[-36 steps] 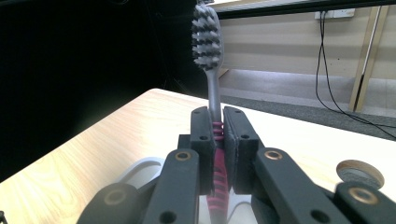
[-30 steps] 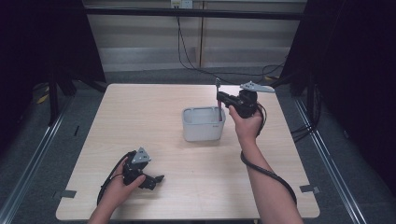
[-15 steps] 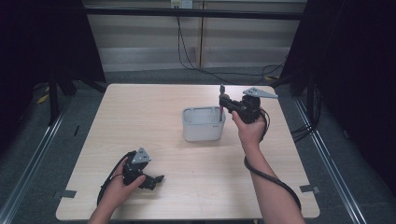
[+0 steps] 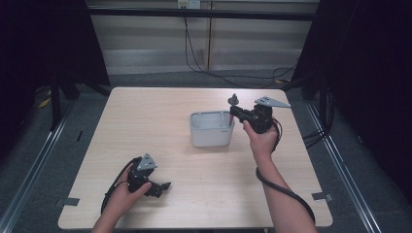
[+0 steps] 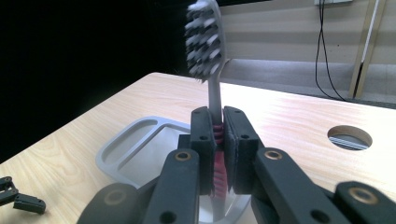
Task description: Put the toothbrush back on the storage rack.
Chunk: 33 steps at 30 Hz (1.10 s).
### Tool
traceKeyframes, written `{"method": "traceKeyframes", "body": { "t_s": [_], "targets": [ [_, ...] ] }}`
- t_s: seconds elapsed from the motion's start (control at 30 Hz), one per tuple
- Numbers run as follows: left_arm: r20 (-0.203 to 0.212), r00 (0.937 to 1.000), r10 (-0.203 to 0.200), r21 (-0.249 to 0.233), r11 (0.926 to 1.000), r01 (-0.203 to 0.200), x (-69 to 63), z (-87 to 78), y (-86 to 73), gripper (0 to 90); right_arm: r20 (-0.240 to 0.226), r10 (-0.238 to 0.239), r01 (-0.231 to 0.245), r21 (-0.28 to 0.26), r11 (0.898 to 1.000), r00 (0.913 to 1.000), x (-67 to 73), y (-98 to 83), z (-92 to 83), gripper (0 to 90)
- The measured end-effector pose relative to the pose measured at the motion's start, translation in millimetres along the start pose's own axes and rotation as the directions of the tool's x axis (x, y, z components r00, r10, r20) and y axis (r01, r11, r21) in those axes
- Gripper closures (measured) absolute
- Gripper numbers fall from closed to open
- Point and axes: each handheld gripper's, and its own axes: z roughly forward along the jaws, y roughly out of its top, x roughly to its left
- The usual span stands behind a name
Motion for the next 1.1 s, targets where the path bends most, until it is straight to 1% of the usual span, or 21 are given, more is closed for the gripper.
{"method": "traceKeyframes", "body": {
  "t_s": [0.4,0.57,0.6,0.67,0.8,0.83,0.9,1.1],
  "targets": [
    [0.0,1.0,0.0,0.0,1.0,0.0,0.0,0.0,0.0,0.0,0.0,-0.007,0.007,0.006,1.0,1.0,-0.2,-5.8,-2.9,83.4],
    [-0.001,1.0,0.0,0.0,1.0,0.0,0.0,0.0,0.0,0.0,-0.002,-0.018,0.018,0.009,1.0,0.9998,0.8,-7.0,-3.5,83.3],
    [0.001,1.0,0.002,0.006,1.0,-0.002,0.2,-0.5,0.2,0.0,-0.004,-0.019,0.019,0.008,1.0,0.9998,0.8,-7.5,-3.5,83.3],
    [0.0,1.0,0.001,0.001,1.0,-0.001,0.1,-0.1,0.0,0.0,0.0,-0.025,0.025,0.01,1.0,0.9997,0.7,-8.5,-4.0,83.3],
    [0.0,1.0,-0.001,-0.001,1.0,0.001,0.0,0.0,0.0,0.0,-0.002,-0.028,0.028,0.015,0.999,0.9996,0.6,-10.7,-5.2,83.2],
    [0.001,1.0,0.002,0.006,1.0,-0.002,0.2,-0.5,0.3,0.0,-0.004,-0.03,0.03,0.013,0.999,0.9995,0.6,-11.1,-5.5,83.3],
    [-0.001,1.0,0.001,0.0,1.0,-0.001,0.0,0.0,0.0,0.0,-0.006,-0.03,0.03,0.014,0.999,0.9995,0.7,-12.0,-6.0,83.2],
    [0.0,1.0,0.0,0.0,1.0,0.0,0.0,0.0,0.0,0.0,-0.011,-0.034,0.034,0.022,0.999,0.9994,3.1,-14.2,-5.3,83.2]
  ]
}}
